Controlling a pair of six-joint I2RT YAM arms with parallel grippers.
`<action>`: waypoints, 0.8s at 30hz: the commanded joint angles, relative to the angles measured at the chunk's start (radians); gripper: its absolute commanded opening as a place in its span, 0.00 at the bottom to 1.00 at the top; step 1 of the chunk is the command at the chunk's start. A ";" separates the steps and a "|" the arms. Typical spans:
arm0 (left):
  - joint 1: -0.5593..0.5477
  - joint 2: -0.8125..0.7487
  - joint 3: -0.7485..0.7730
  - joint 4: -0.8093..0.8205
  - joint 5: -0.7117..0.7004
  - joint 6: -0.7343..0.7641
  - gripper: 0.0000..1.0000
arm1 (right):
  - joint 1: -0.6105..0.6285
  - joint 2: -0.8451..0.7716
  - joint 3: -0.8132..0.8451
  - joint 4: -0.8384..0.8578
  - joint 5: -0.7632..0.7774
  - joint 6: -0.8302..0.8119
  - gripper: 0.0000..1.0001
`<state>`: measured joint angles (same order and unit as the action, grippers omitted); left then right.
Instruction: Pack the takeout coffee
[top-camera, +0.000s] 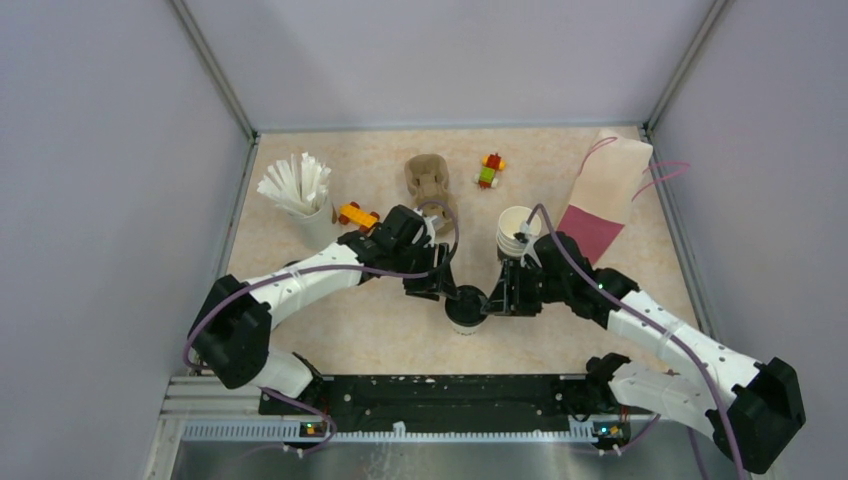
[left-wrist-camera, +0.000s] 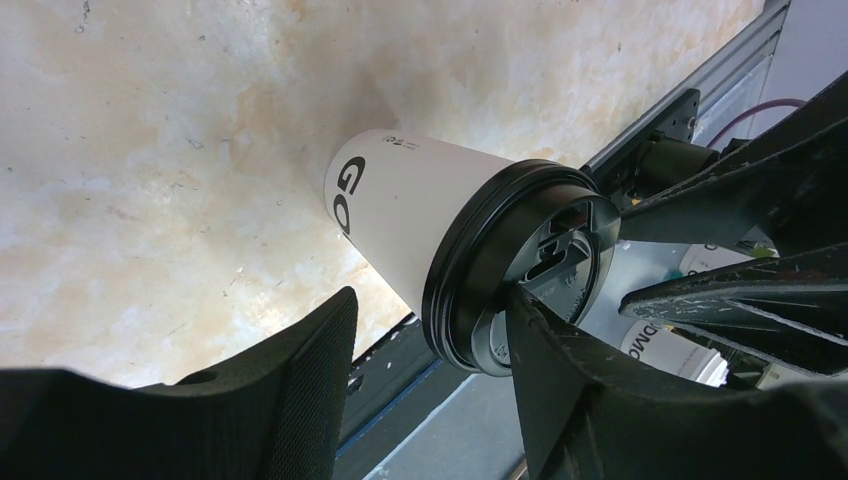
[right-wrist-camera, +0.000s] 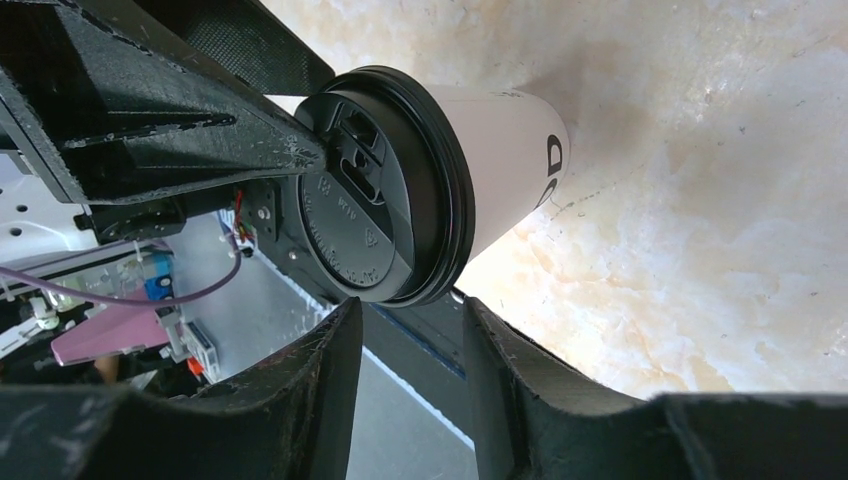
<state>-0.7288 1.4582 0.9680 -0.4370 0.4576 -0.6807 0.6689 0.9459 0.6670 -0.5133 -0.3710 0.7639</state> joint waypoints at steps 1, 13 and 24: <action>-0.001 0.011 0.022 0.012 -0.013 0.022 0.61 | -0.006 -0.008 -0.020 0.004 -0.001 0.018 0.40; -0.002 -0.017 -0.013 0.023 0.001 0.013 0.60 | -0.006 -0.051 -0.073 0.017 0.008 0.063 0.38; -0.002 -0.024 -0.026 0.030 0.004 0.015 0.60 | -0.008 -0.012 -0.069 0.047 0.039 0.098 0.38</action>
<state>-0.7288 1.4597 0.9600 -0.4179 0.4793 -0.6811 0.6689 0.9180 0.5957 -0.4938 -0.3626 0.8474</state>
